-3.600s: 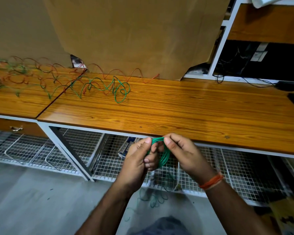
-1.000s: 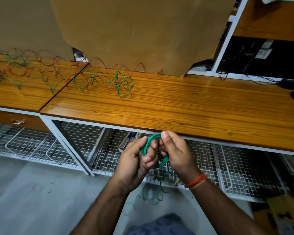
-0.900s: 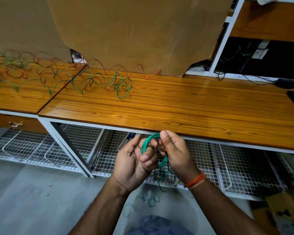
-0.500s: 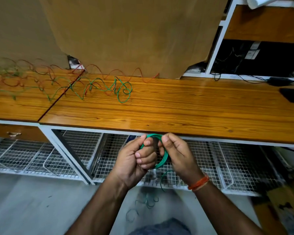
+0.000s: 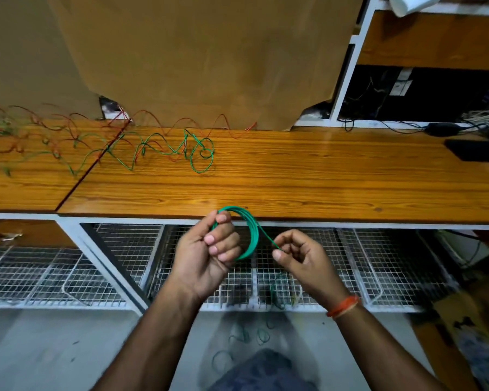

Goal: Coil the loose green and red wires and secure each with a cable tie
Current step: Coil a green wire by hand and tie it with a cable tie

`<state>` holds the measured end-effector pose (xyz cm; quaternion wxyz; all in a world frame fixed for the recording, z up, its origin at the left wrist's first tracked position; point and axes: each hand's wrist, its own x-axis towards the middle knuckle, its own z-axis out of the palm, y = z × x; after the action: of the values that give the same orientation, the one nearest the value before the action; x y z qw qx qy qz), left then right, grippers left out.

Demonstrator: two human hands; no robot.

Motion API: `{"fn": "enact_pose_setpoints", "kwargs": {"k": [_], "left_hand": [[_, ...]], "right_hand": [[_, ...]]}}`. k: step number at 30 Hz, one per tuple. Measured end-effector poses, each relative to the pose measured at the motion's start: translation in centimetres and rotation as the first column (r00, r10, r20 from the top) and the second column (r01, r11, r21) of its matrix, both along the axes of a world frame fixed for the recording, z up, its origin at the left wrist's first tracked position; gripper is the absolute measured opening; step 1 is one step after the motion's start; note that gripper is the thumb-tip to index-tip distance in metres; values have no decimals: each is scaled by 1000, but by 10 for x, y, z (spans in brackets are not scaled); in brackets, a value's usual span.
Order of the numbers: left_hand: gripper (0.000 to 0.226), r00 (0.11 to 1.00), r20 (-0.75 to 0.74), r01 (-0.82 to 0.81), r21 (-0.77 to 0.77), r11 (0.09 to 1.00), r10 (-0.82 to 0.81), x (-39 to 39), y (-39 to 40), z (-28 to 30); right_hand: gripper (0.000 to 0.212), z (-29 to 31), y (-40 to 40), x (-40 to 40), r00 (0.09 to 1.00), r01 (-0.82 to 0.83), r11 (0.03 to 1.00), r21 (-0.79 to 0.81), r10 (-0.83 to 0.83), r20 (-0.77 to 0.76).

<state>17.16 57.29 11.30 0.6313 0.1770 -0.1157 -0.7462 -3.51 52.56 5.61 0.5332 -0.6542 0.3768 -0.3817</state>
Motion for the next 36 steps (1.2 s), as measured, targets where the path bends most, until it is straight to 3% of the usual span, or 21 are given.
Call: {"fn": "enact_pose_setpoints", "kwargs": {"k": [7,10,13,16,20,25,31,36], "left_hand": [[44,977,-30,-211,-18,977,211,35,-5,-1],[40,967,12,-255,9,967,255,35,-6,-3],[33,934,206,-302,21,953,291,27,-7,-5],[30,877,362,-322,-46,946,316,21,-8,-9],[29,769,578,-210,-178,961,275,17,-4,-12],[34,642,731,-92,-224,970,230,6,4,-14],[43,720,673,-89,-152,984,169,9,5,-12],[33,764,633,-4,-187,982,124,12,10,-12]], "right_hand": [[18,-17,-6,-32,956,289,957,-27,-288,53],[23,-11,1,-31,979,192,972,-133,-199,-42],[17,10,9,-19,991,43,952,-304,-80,-110],[14,32,14,-1,989,-56,926,-373,1,-146],[11,53,13,22,984,-126,897,-423,59,-167],[15,69,1,47,986,-156,855,-495,107,-126],[19,75,-10,66,993,-87,831,-550,29,-114],[16,57,-11,66,999,-15,900,-435,-9,-52]]}}
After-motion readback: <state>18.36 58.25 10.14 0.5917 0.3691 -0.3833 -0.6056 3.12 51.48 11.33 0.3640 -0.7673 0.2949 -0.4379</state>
